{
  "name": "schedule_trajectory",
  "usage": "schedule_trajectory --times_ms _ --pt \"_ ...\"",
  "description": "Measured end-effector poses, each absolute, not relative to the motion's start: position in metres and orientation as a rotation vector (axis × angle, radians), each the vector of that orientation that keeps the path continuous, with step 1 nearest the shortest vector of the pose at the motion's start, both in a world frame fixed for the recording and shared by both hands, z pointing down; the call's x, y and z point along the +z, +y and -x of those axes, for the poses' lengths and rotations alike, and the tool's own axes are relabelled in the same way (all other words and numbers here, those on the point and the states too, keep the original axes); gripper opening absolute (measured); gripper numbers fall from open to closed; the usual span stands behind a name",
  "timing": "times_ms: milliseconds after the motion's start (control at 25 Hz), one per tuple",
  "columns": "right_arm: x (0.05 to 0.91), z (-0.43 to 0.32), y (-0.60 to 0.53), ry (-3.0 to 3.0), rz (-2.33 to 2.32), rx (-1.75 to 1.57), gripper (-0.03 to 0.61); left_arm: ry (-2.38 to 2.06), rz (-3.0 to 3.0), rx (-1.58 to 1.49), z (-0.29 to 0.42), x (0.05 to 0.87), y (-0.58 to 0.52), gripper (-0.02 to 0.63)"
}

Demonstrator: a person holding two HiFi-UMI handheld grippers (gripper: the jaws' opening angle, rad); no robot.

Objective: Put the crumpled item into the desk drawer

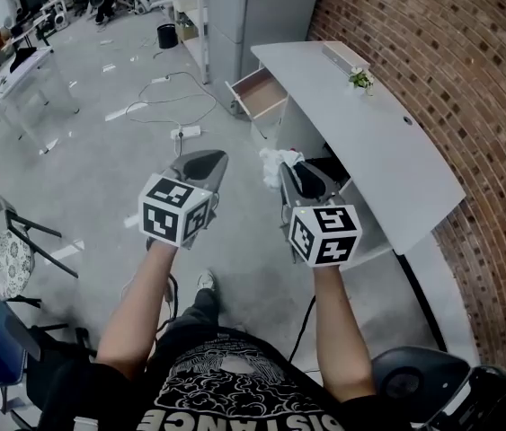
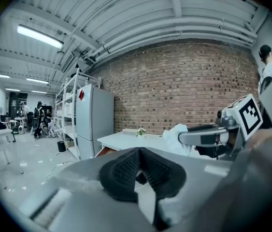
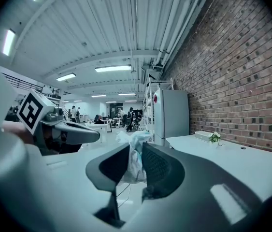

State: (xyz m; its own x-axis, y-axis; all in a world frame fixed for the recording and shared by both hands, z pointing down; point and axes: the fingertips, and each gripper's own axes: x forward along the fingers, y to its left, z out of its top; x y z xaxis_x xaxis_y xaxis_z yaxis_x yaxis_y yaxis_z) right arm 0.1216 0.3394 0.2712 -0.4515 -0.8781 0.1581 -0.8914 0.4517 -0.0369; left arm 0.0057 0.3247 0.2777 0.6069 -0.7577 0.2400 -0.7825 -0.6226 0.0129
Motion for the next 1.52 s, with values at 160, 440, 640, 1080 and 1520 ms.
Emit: schedule_trajectory --times_ms 160,440,640,1080,1520 --pt "0.276 -0.12 0.319 -2.562 -1.574 0.173 0.077 -1.294 -2.704 0.313 -0.005 0.283 0.302 0.0" --pt "0.278 -0.115 0.271 -2.532 -1.586 0.191 0.078 -1.263 -2.706 0.308 -0.002 0.283 0.251 0.0" --pt "0.281 -0.11 0.234 -2.508 -1.597 0.218 0.078 -1.225 -2.704 0.321 0.003 0.285 0.213 0.0" --pt "0.286 -0.082 0.158 -2.457 -1.63 0.258 0.078 -1.165 -2.702 0.326 0.033 0.289 0.135 0.0" --pt "0.291 -0.062 0.105 -2.401 -1.694 0.279 0.078 -1.092 -2.729 0.348 0.054 0.296 0.077 0.0"
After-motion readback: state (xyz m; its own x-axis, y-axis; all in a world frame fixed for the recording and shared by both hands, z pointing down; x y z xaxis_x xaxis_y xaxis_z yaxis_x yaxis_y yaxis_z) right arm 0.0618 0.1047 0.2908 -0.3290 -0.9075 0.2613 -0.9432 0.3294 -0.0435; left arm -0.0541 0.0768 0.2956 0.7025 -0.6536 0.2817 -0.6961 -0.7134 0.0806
